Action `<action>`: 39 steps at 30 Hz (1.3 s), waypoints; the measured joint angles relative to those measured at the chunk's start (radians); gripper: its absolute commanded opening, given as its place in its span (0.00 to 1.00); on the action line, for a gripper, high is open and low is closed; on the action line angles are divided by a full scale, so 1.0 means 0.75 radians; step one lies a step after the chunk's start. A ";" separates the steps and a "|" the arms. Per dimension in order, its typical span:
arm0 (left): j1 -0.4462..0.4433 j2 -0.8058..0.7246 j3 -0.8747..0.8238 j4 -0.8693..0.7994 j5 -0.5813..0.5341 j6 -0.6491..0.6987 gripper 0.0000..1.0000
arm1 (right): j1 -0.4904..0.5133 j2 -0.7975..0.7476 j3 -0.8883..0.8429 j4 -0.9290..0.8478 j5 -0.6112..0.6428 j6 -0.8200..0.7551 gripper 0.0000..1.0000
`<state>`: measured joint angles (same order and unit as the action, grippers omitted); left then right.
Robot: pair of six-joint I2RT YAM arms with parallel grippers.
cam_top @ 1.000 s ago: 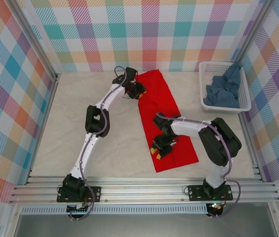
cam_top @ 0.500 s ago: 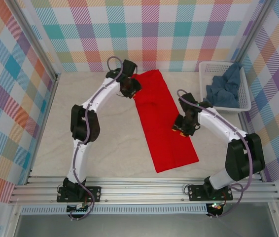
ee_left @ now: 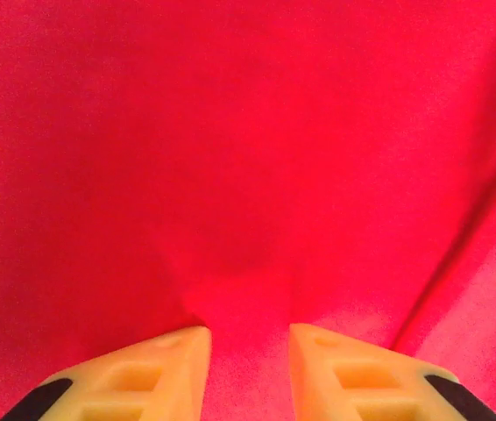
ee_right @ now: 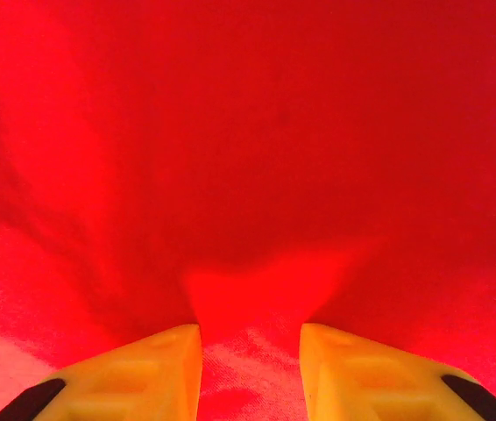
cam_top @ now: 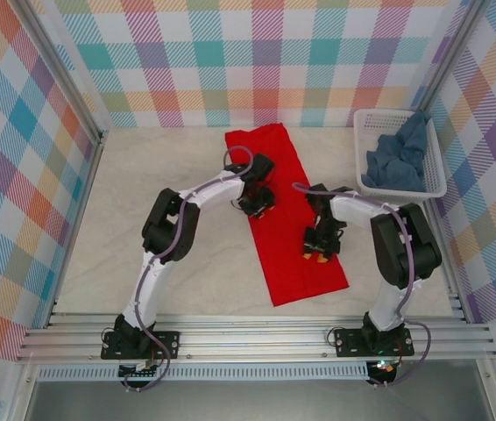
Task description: Fold and stack the t-shirts
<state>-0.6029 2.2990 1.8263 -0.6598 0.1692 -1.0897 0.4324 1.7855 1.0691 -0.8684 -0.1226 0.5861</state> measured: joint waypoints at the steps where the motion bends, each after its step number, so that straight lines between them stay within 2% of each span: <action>1: 0.021 -0.016 -0.026 0.012 0.013 0.005 0.31 | 0.041 0.003 0.004 0.006 -0.015 0.014 0.36; 5: 0.128 -0.056 -0.080 0.002 0.011 0.065 0.31 | 0.212 0.036 0.037 0.083 -0.113 0.142 0.36; 8: 0.191 -0.064 -0.086 -0.022 0.012 0.124 0.31 | 0.290 0.054 0.046 0.163 -0.191 0.267 0.36; 15: 0.230 -0.122 -0.182 -0.007 0.012 0.194 0.32 | 0.306 0.075 0.046 0.225 -0.273 0.459 0.36; 20: 0.230 -0.165 -0.224 0.010 0.003 0.222 0.44 | 0.317 0.058 0.049 0.222 -0.247 0.476 0.41; 25: 0.228 -0.222 -0.197 -0.061 -0.060 0.292 0.48 | 0.328 -0.049 0.054 0.154 -0.181 0.476 0.44; 28: 0.212 -0.340 -0.214 -0.108 -0.082 0.324 0.46 | 0.328 -0.166 0.054 0.125 -0.145 0.486 0.45; 31: 0.196 -0.581 -0.415 -0.111 -0.066 0.331 0.39 | 0.328 -0.304 0.008 0.126 -0.130 0.497 0.44; 34: 0.164 -0.861 -0.748 -0.144 0.013 0.329 0.30 | 0.327 -0.431 -0.116 0.129 -0.144 0.502 0.44; 36: 0.122 -0.984 -0.957 -0.169 0.072 0.328 0.31 | 0.327 -0.483 -0.212 0.130 -0.172 0.504 0.44; 39: 0.004 -1.114 -1.256 -0.191 0.172 0.308 0.38 | 0.327 -0.536 -0.347 0.120 -0.222 0.505 0.45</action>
<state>-0.6003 1.4635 0.8841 -0.8028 0.2985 -0.8585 0.6777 1.3838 0.8085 -0.7788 -0.2893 0.9646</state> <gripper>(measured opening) 0.346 0.447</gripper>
